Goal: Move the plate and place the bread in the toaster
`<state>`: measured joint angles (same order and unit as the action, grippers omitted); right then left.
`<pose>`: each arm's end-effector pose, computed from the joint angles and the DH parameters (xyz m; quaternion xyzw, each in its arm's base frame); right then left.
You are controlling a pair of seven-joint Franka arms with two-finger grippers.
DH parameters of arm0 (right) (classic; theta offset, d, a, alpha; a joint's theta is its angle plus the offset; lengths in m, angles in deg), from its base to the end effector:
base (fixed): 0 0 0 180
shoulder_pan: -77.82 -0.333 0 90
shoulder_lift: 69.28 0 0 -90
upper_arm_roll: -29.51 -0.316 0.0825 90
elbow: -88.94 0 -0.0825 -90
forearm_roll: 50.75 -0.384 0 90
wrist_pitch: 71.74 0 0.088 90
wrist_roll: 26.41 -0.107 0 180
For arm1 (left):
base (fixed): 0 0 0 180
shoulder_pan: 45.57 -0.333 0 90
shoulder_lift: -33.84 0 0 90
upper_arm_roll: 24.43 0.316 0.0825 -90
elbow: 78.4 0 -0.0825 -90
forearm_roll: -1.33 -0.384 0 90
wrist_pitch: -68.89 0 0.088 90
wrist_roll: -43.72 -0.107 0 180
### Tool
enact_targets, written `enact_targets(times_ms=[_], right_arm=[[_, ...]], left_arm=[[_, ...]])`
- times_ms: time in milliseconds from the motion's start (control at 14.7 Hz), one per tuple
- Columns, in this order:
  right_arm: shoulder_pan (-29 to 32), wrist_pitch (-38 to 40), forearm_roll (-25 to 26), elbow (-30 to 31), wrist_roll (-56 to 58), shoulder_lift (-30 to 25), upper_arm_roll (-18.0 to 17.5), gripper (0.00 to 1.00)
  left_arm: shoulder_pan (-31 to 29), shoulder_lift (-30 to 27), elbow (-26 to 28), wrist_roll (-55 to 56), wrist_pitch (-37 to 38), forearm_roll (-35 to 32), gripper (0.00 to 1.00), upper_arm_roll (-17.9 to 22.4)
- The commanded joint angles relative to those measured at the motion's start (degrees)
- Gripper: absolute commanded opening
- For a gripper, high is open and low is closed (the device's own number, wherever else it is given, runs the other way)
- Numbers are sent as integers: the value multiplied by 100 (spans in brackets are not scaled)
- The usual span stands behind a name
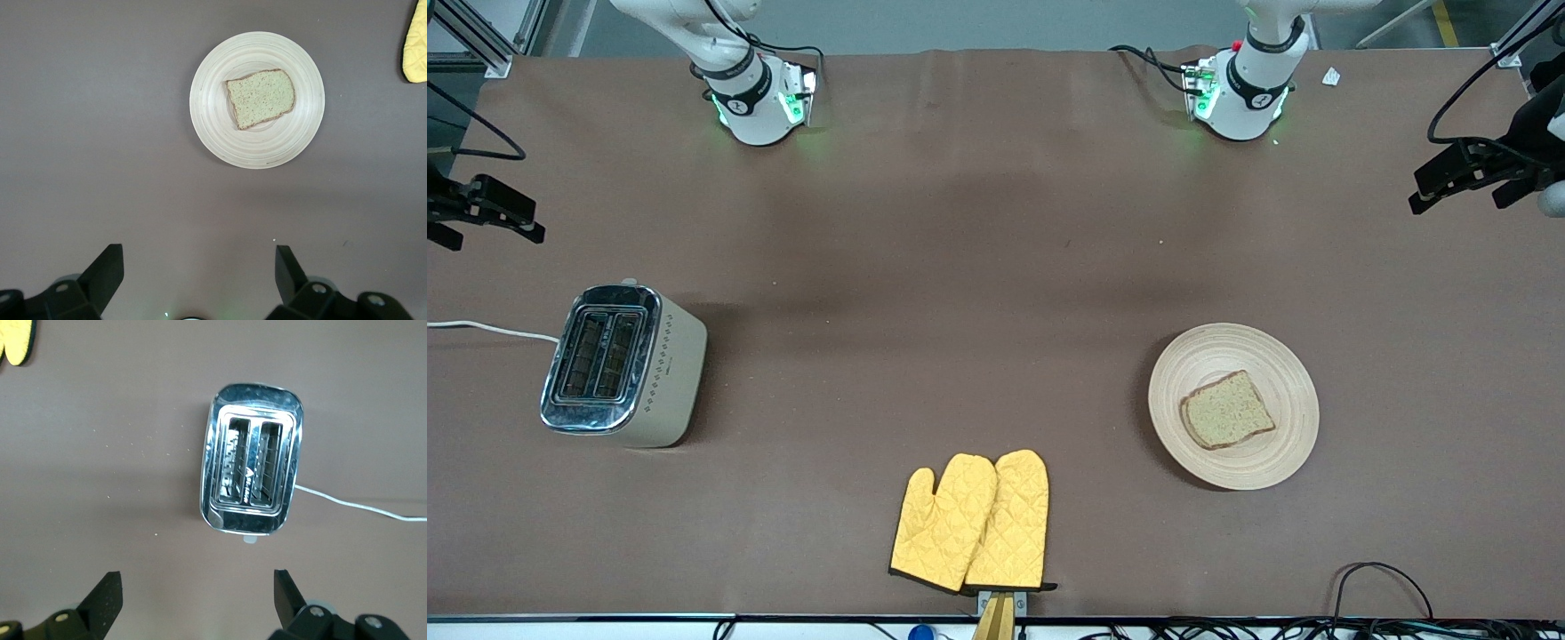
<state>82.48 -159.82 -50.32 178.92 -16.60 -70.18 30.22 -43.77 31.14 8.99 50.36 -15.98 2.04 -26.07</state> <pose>0.5438 -0.0520 0.6304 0.9992 0.0386 -0.0091 0.0025 0.5295 -0.0337 0.6635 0.9996 0.0274 0.0011 0.0056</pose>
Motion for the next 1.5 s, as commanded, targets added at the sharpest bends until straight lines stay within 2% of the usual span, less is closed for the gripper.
enact_targets(times_ms=[0,136,273,409,614,818,955,1227,1432], right_arm=[[228,202,62,161,21,-277,-36,100],[229,152,62,116,12,-261,-45,100],[185,177,54,37,-23,-261,-89,100],[132,274,27,-7,-67,-296,-107,100],[150,265,-8,-200,-14,-261,-72,100],[176,213,-8,-139,-14,-252,-63,100],[176,204,-17,-139,-14,-234,-63,100],[88,292,62,-279,-58,-243,-89,100],[97,485,-25,-297,-84,-234,-89,100]], left_arm=[[49,58,-109,-67,102,-115,100,-11],[40,85,-118,-67,93,-124,100,-12],[-48,373,-135,-110,67,-63,100,32],[-135,655,-135,-241,-230,-27,100,216],[-477,1278,-109,-681,-820,375,100,235],[-1074,2121,-56,-980,-1172,1498,100,243],[-1540,2693,-56,-1662,-1260,2351,100,235],[-2016,3449,-65,-2885,-1488,3442,100,235],[-2210,4073,-47,-3589,-1515,4452,91,235]])
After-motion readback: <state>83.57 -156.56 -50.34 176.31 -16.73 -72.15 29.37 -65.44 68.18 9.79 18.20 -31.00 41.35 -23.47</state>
